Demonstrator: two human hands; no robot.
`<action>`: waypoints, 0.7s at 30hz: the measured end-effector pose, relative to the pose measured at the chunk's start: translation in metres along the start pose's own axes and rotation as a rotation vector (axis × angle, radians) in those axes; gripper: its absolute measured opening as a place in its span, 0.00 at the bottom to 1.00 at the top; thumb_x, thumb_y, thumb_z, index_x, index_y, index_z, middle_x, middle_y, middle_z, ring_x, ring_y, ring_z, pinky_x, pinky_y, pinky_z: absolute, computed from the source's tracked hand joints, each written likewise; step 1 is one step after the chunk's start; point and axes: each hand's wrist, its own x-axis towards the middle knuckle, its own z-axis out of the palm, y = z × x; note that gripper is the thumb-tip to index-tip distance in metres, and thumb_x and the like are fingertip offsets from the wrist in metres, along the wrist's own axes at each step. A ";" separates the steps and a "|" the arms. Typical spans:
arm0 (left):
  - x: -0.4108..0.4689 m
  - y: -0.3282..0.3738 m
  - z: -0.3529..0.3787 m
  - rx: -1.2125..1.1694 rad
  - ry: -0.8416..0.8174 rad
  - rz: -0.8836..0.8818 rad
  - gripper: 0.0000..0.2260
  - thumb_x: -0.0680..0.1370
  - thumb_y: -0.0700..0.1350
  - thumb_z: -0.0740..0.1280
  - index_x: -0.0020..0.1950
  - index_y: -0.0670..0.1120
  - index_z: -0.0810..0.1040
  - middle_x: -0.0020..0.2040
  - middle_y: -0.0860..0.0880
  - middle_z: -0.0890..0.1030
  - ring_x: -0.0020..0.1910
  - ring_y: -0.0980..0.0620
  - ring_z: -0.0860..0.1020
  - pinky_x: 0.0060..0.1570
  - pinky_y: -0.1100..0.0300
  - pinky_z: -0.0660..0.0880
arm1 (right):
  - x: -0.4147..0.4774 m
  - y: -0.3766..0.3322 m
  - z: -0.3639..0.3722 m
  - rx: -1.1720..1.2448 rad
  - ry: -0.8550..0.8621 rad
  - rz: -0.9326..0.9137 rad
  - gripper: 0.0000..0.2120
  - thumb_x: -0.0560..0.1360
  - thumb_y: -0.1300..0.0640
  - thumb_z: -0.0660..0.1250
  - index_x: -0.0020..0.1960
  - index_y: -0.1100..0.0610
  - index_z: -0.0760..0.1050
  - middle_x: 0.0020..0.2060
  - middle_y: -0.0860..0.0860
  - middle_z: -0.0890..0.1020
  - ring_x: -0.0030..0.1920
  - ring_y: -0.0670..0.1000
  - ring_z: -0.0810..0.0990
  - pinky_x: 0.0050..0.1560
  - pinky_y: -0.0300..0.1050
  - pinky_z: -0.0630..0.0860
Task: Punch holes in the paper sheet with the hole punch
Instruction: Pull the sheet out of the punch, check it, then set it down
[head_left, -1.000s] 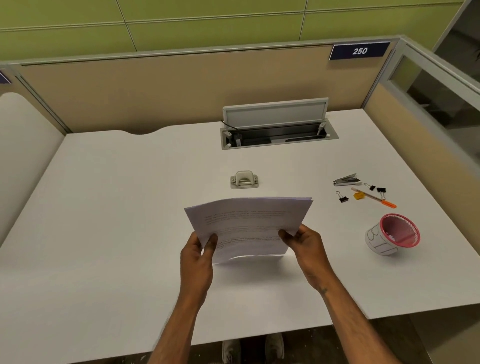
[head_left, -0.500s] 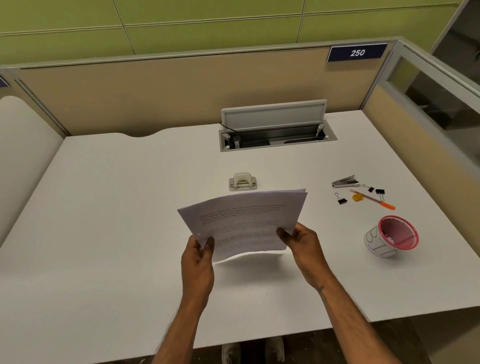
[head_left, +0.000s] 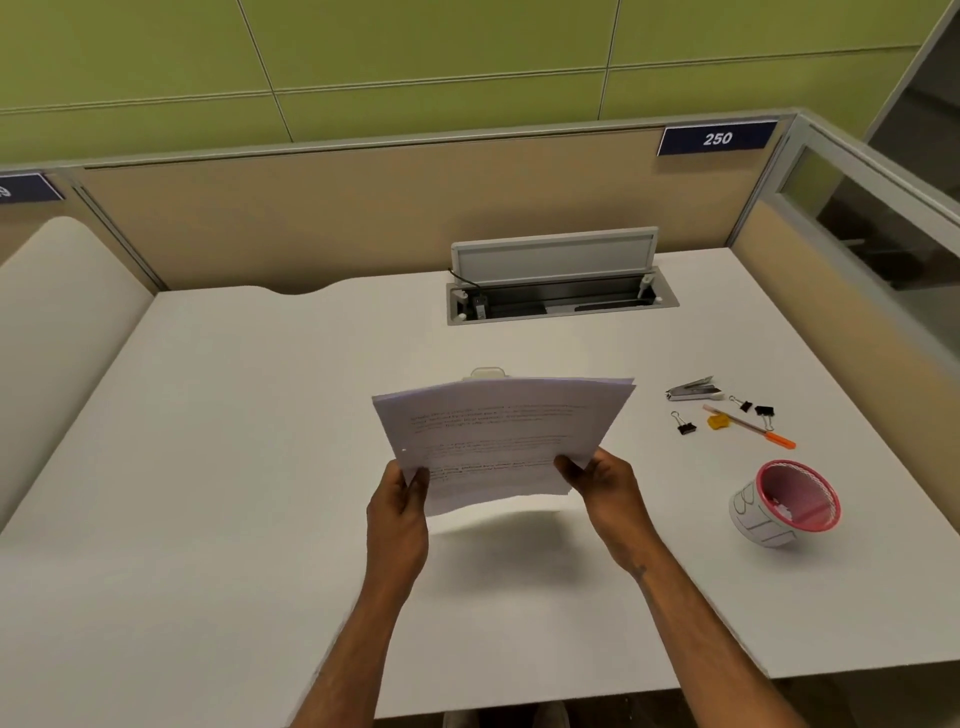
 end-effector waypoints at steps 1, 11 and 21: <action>0.000 0.002 0.001 0.004 -0.002 0.006 0.12 0.83 0.41 0.59 0.55 0.55 0.78 0.51 0.57 0.83 0.51 0.59 0.80 0.44 0.72 0.74 | 0.001 -0.001 -0.001 0.005 -0.002 -0.002 0.10 0.78 0.54 0.67 0.50 0.38 0.81 0.49 0.39 0.85 0.49 0.39 0.83 0.44 0.26 0.77; -0.011 0.004 0.009 0.033 0.039 -0.029 0.12 0.84 0.44 0.58 0.53 0.58 0.78 0.51 0.58 0.83 0.49 0.61 0.80 0.43 0.71 0.75 | 0.002 0.003 -0.014 -0.036 -0.079 0.019 0.10 0.78 0.53 0.67 0.51 0.38 0.81 0.49 0.39 0.86 0.48 0.39 0.83 0.43 0.26 0.76; 0.008 -0.009 0.002 0.139 0.237 -0.116 0.09 0.83 0.43 0.58 0.60 0.48 0.76 0.53 0.51 0.82 0.50 0.52 0.81 0.51 0.52 0.79 | 0.018 0.018 0.019 -0.095 0.000 0.097 0.03 0.77 0.54 0.68 0.50 0.50 0.79 0.46 0.46 0.87 0.43 0.47 0.86 0.46 0.48 0.84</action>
